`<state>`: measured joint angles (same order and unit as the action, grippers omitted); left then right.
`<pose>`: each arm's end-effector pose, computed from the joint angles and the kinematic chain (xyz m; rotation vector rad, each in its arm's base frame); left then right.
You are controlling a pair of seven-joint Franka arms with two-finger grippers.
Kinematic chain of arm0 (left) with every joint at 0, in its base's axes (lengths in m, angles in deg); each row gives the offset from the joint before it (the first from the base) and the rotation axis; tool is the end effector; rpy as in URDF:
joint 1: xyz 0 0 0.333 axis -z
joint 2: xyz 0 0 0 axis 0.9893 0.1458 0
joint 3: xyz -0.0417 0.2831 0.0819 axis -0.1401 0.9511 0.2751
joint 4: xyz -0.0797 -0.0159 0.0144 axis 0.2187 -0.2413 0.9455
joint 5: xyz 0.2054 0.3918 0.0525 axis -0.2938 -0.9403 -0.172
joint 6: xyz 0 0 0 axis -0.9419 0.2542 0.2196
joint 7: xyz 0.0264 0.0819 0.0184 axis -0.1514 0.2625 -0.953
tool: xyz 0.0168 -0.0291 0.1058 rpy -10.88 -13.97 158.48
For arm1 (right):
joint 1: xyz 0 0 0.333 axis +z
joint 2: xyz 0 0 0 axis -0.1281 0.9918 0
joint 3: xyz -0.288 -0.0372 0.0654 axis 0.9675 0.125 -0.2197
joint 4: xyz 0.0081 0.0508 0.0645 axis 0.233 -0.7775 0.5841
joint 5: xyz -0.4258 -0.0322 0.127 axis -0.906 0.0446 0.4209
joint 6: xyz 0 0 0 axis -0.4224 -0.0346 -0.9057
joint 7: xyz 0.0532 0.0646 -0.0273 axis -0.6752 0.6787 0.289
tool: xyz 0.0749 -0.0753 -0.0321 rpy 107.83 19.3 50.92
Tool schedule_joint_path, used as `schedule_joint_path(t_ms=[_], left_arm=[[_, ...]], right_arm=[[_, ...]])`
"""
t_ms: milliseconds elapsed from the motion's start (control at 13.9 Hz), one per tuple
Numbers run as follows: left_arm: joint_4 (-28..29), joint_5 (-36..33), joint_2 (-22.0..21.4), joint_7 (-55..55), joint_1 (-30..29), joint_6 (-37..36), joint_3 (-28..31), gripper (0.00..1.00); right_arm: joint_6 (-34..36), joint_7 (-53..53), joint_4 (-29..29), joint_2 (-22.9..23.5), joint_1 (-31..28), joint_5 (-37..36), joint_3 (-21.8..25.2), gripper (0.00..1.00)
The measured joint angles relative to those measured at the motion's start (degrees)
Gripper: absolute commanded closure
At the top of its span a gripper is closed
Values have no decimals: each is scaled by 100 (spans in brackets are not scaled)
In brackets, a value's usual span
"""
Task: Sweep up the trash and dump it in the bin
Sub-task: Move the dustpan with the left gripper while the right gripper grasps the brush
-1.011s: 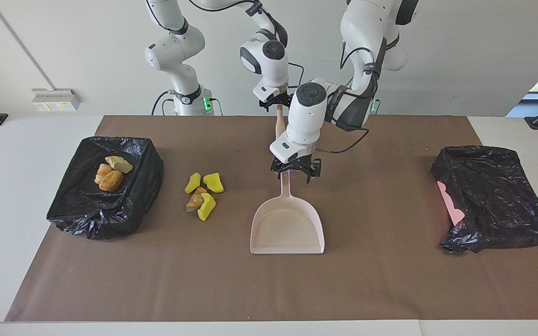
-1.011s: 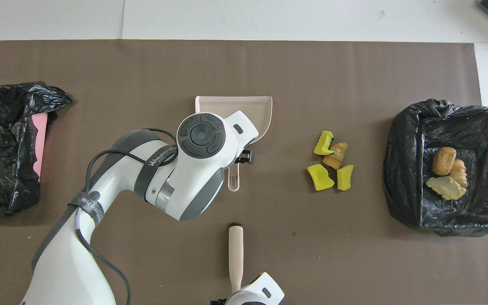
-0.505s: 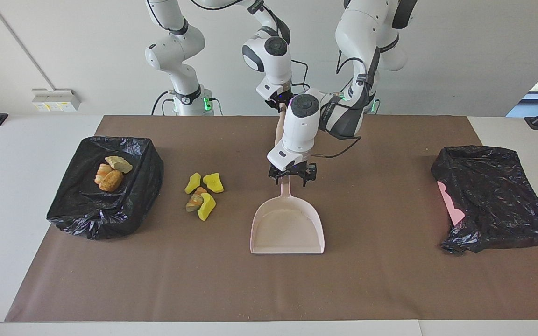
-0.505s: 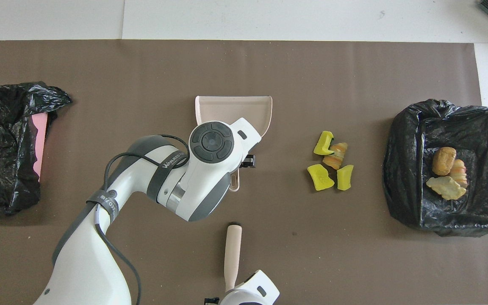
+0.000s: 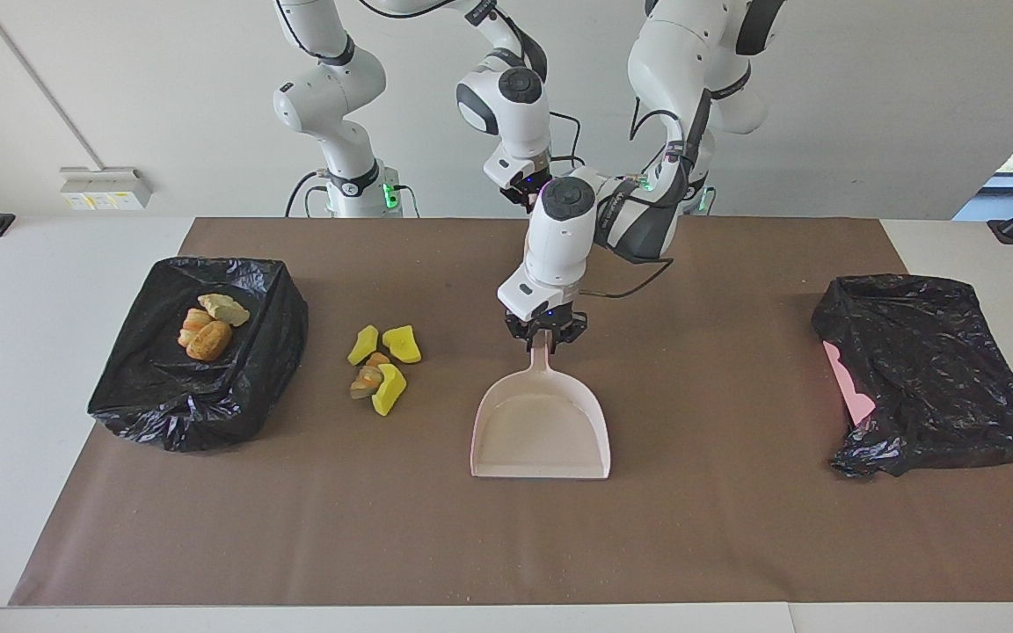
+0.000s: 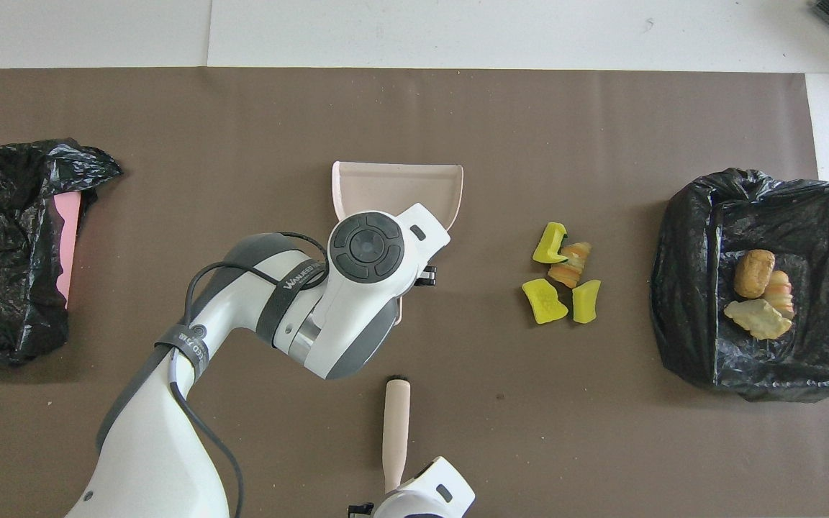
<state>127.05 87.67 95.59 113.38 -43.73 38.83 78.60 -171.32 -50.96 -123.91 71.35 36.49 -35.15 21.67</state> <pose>0.5405 -0.4352 0.3066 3.0772 -0.2256 0.0656 0.2579 0.4396 0.2806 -3.0417 0.0783 0.2899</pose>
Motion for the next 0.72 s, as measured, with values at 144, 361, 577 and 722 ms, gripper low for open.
schedule_joint_path(t_ms=[144,361,577,722], left_arm=[[-4,0,1,0,0,0,15,100],[-28,0,-34,-70,-6,-30,93,100],[-52,-10,-343,-1026,-118,-622,173,100],[-50,-60,-553,-1830,-194,-1040,212,100]], right_arm=[[196,0,26,-32,-23,-386,27,100],[644,0,106,-301,-232,-597,41,100],[1123,72,134,-698,-494,-744,46,100],[1357,228,134,-845,-704,-910,46,100]])
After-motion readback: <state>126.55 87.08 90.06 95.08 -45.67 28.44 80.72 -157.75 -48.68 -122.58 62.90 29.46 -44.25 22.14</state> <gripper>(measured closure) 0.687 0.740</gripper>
